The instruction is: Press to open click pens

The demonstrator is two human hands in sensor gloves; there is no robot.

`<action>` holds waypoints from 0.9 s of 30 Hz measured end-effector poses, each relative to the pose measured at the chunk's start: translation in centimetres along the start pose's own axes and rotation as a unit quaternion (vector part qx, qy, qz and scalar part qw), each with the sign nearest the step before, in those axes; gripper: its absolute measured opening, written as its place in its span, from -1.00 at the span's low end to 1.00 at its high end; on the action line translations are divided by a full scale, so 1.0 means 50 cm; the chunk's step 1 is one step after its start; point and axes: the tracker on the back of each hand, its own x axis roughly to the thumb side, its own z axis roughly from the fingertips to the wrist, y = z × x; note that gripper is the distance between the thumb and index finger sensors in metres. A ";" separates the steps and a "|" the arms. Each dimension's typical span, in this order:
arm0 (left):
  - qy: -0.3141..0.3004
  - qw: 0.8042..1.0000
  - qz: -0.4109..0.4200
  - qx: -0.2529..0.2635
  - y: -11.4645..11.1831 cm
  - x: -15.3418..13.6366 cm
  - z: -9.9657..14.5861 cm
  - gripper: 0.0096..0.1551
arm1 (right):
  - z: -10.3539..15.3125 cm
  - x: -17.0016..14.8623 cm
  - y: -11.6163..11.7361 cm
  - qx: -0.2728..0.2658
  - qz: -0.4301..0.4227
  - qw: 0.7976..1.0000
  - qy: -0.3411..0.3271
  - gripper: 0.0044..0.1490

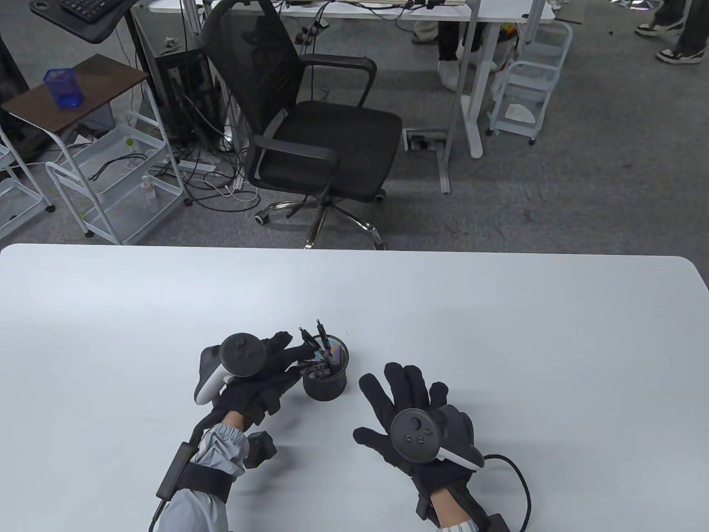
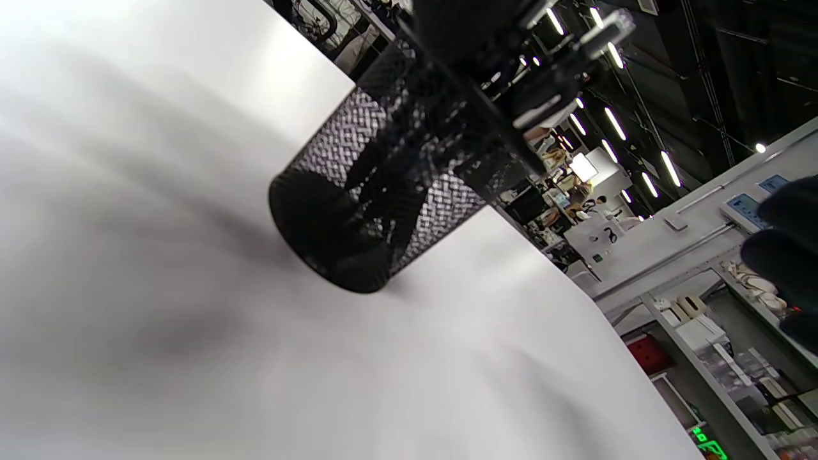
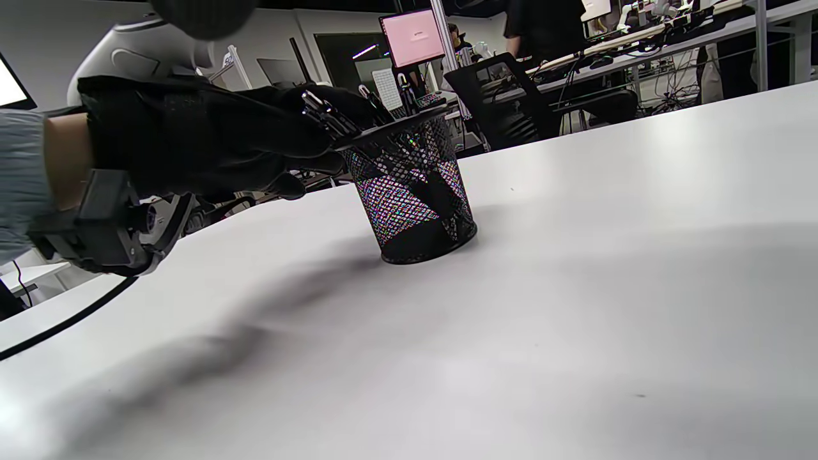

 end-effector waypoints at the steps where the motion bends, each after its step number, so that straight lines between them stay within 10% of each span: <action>1: 0.000 1.000 -0.001 0.001 0.000 0.000 0.000 -0.51 | 0.000 0.000 0.000 0.000 0.000 1.000 0.000 0.02; 27: -0.133 0.982 0.119 0.066 0.078 0.074 0.110 -0.54 | 0.000 0.000 -0.002 -0.007 -0.003 1.000 -0.005 0.02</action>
